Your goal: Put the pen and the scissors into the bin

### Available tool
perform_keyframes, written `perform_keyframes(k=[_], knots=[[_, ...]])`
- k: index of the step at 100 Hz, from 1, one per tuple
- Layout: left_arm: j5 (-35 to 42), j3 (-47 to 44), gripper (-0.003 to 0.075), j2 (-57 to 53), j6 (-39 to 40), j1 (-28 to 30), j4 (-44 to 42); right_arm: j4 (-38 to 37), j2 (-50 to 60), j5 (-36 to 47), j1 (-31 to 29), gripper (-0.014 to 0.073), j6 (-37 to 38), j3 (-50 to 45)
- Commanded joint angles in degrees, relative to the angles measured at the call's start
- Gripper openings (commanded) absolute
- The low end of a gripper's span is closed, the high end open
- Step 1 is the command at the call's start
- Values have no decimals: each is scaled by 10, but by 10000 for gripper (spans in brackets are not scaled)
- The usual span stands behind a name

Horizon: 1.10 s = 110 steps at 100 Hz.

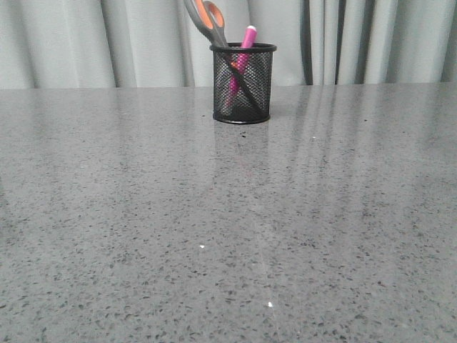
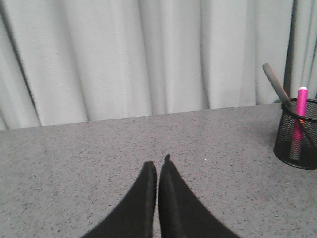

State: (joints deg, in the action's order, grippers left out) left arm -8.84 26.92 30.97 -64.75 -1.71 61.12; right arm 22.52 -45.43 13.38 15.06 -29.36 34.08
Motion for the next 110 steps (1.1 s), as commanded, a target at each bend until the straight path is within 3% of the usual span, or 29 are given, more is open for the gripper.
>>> perform_keyframes(k=[1, 18, 41, 64, 76, 110], knots=[[41, -22, -19, -37, 6, -2, 26, -7, 75, 71, -5, -57, -6, -63], [43, -93, -19, -123, 6, -2, 55, -1, 208, 74, -5, -57, -6, -190], [52, -152, -19, -234, 6, -2, 62, 3, 325, 73, -5, -57, -6, -257], [52, -165, -19, -250, 6, -2, 87, 3, 337, 68, -5, -57, -6, -262], [50, -165, -19, -250, 6, -2, 142, 3, 337, 61, -5, -57, -6, -262], [50, -165, -19, -250, 6, -2, 143, 3, 337, 46, -5, -58, -6, -262]])
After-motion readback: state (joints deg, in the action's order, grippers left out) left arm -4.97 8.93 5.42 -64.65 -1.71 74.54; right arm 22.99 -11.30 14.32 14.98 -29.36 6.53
